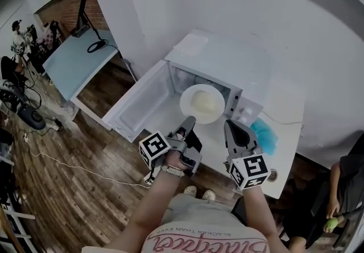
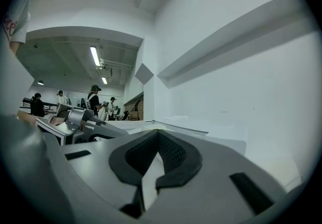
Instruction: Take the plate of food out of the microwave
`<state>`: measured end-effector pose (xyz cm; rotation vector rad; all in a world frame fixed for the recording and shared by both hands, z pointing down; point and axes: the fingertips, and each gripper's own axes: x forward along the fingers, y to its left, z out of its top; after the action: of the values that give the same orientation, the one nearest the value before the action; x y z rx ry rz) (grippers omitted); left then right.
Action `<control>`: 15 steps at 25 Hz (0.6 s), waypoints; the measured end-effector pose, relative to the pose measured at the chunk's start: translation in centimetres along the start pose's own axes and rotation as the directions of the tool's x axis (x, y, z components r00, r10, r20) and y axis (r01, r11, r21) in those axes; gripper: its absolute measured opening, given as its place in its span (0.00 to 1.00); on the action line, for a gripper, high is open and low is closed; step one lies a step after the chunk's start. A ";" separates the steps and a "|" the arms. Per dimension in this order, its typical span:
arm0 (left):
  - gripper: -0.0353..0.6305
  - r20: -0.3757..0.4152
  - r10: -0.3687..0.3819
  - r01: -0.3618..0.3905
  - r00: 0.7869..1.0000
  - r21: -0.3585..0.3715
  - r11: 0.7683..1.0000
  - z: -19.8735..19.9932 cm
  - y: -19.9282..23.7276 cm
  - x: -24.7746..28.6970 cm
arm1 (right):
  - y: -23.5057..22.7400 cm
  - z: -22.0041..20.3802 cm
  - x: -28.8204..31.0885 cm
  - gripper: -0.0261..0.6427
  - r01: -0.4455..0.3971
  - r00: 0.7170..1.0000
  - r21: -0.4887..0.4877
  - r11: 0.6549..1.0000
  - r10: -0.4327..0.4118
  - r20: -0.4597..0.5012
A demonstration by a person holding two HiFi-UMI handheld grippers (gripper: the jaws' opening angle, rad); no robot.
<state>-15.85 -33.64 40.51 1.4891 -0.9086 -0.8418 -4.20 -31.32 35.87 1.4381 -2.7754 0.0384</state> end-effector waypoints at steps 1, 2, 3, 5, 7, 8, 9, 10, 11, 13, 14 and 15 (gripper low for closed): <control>0.07 -0.004 -0.001 0.001 1.000 -0.004 1.000 0.0 -0.1 0.0 | 0.1 0.2 0.0 0.05 0.003 1.000 -0.002 1.000 -0.003 0.005; 0.07 -0.009 -0.002 0.002 1.000 -0.008 1.000 0.0 -0.1 0.0 | 0.1 0.3 -0.1 0.05 0.007 1.000 -0.006 1.000 -0.007 0.010; 0.07 -0.014 -0.003 0.003 1.000 -0.013 1.000 -0.1 -0.2 0.1 | 0.0 0.6 -0.2 0.05 0.011 1.000 -0.010 1.000 -0.011 0.016; 0.07 -0.022 -0.011 0.010 1.000 -0.020 1.000 -0.1 -0.4 0.4 | -0.3 1.0 -0.1 0.06 0.023 0.999 -0.019 1.000 -0.022 0.028; 0.07 -0.029 -0.021 0.020 0.999 -0.025 0.999 0.0 -0.9 0.6 | -0.7 1.4 0.2 0.05 0.035 0.999 -0.021 0.999 -0.034 0.037; 0.07 -0.032 -0.026 0.025 0.999 -0.029 0.999 0.0 -1.1 0.7 | -0.9 1.5 0.3 0.05 0.041 0.998 -0.021 0.999 -0.040 0.040; 0.07 -0.034 -0.030 0.029 0.999 -0.034 0.999 0.0 -1.2 0.6 | -1.0 1.6 0.3 0.06 0.046 0.998 -0.022 0.999 -0.045 0.043; 0.07 -0.035 -0.034 0.032 0.999 -0.038 0.999 0.0 -1.4 0.6 | -1.0 1.8 0.3 0.05 0.051 0.998 -0.023 0.998 -0.050 0.047; 0.07 -0.034 -0.035 0.033 0.999 -0.037 0.999 -0.1 -1.6 0.5 | -1.0 2.0 0.2 0.05 0.056 0.997 -0.024 0.998 -0.054 0.051; 0.07 -0.033 -0.034 0.033 0.999 -0.021 0.999 -0.2 -1.9 0.2 | -0.8 2.4 -0.2 0.05 0.062 0.996 -0.031 0.998 -0.060 0.060; 0.07 -0.035 -0.035 0.034 0.999 -0.014 0.999 -0.3 -2.1 0.2 | -0.7 2.5 -0.3 0.05 0.065 0.996 -0.035 0.997 -0.063 0.064; 0.07 -0.038 -0.037 0.037 0.999 -0.010 0.999 -0.3 -2.2 0.3 | -0.6 2.6 -0.3 0.05 0.067 0.996 -0.039 0.997 -0.064 0.066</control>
<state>-15.31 -33.64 38.37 1.5129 -0.8501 -0.8411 -3.48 -31.48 33.23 1.5470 -2.7592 -0.0668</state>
